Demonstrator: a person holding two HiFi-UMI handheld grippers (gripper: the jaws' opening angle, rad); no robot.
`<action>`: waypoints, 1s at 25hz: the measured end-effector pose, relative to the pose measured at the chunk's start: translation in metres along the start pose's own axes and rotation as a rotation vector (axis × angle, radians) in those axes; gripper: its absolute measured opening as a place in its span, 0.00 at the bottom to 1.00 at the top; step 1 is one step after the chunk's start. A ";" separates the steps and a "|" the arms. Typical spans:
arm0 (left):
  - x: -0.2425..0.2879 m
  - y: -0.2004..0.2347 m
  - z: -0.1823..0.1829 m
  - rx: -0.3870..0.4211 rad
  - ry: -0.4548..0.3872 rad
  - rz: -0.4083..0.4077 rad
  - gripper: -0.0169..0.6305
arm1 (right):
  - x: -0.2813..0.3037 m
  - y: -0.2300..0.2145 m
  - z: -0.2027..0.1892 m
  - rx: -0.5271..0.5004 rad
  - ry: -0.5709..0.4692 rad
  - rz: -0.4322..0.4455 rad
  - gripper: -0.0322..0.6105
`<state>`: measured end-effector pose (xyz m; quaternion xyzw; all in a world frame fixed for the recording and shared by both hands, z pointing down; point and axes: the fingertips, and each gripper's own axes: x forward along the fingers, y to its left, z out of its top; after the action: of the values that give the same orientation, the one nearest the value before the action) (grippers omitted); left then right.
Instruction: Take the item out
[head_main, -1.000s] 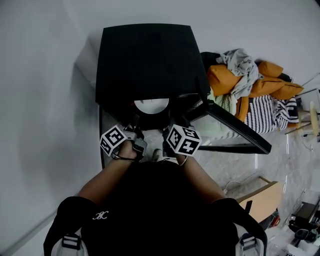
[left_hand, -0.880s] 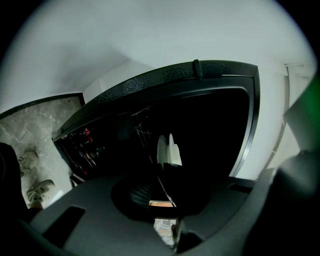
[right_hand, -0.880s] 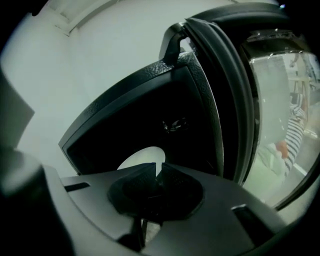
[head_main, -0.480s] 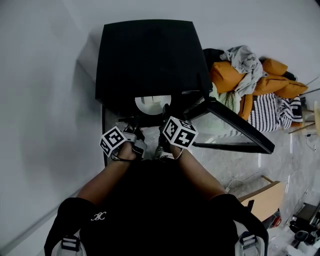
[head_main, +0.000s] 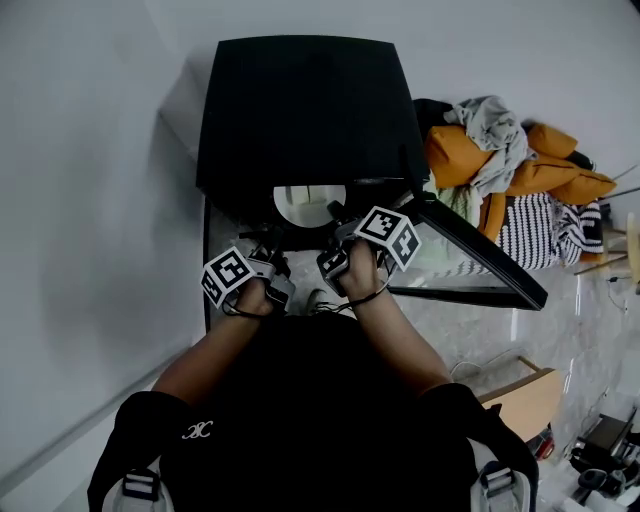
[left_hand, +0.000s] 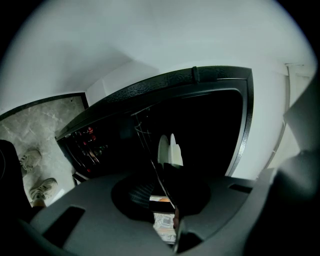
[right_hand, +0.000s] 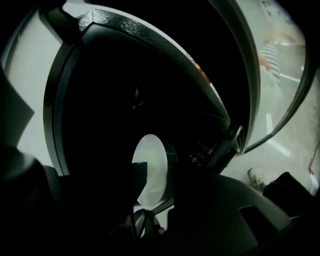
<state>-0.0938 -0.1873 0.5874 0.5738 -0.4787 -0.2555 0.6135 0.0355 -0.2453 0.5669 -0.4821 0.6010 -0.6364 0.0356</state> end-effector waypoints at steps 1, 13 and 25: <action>0.000 0.000 0.000 -0.002 -0.002 -0.001 0.12 | 0.001 0.000 -0.001 0.025 0.012 0.004 0.27; 0.000 0.002 -0.001 -0.008 -0.003 -0.004 0.12 | 0.007 -0.009 -0.013 0.147 0.097 -0.003 0.11; 0.001 -0.002 0.001 0.006 -0.008 -0.020 0.12 | 0.002 -0.005 -0.016 0.146 0.100 0.051 0.09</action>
<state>-0.0941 -0.1890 0.5853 0.5794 -0.4762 -0.2622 0.6073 0.0263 -0.2332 0.5746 -0.4307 0.5661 -0.7005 0.0567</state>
